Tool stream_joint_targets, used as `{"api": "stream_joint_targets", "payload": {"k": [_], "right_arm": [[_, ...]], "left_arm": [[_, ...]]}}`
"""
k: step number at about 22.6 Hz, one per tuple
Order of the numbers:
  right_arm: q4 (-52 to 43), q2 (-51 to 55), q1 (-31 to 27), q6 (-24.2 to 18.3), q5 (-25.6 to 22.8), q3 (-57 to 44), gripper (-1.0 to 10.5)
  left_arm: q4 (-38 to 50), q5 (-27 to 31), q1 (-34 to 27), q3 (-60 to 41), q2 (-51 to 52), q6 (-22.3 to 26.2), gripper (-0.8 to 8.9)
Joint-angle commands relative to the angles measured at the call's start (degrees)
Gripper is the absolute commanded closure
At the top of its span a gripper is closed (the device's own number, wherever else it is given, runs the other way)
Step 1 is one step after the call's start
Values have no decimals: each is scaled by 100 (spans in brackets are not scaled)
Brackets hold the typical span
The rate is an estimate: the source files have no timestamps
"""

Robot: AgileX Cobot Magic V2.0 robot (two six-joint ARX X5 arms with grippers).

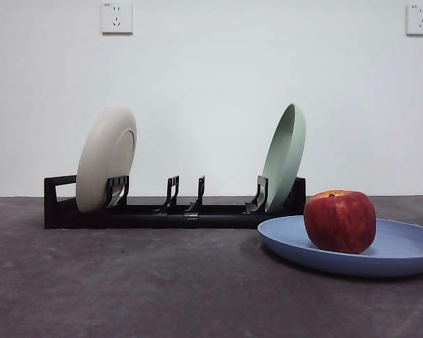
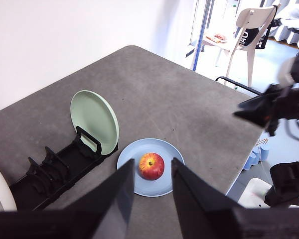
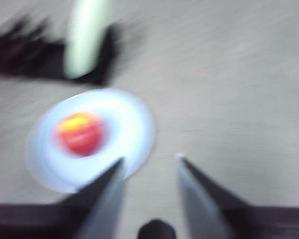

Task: Take the blue plate from the plate rack,put the plate on the table,take the apple from the table,put the apple in the plate

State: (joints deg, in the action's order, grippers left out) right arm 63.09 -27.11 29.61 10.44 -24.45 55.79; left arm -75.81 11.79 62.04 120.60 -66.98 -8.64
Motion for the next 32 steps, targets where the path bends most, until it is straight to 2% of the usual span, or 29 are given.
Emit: {"api": "stream_joint_targets", "payload": {"k": [1, 2, 4, 6, 10, 16, 20, 32], "right_arm": [[225, 262, 0, -55, -981, 136, 946], [326, 343, 0, -37, -1462, 166, 946], [470, 378, 0, 61, -2122, 190, 946], [579, 376, 0, 83, -2380, 195, 946], [577, 376, 0, 120, -2378, 197, 946], [643, 374, 0, 142, -2376, 197, 946], [667, 374, 0, 153, -2378, 199, 946], [1322, 365, 0, 155, -2376, 199, 946]], "left_arm": [[20, -15, 15, -22, 22, -35, 688], [20, -11, 15, -33, 22, -13, 688], [20, 24, 15, -192, 57, -13, 688], [20, 63, 15, -588, 240, -17, 688], [20, 660, 13, -1283, 562, -24, 688], [20, 1873, 13, -2282, 1174, 31, 689], [20, 2275, 13, -2658, 1539, 155, 688], [22, 2273, 13, -2675, 1690, 153, 688]]}}
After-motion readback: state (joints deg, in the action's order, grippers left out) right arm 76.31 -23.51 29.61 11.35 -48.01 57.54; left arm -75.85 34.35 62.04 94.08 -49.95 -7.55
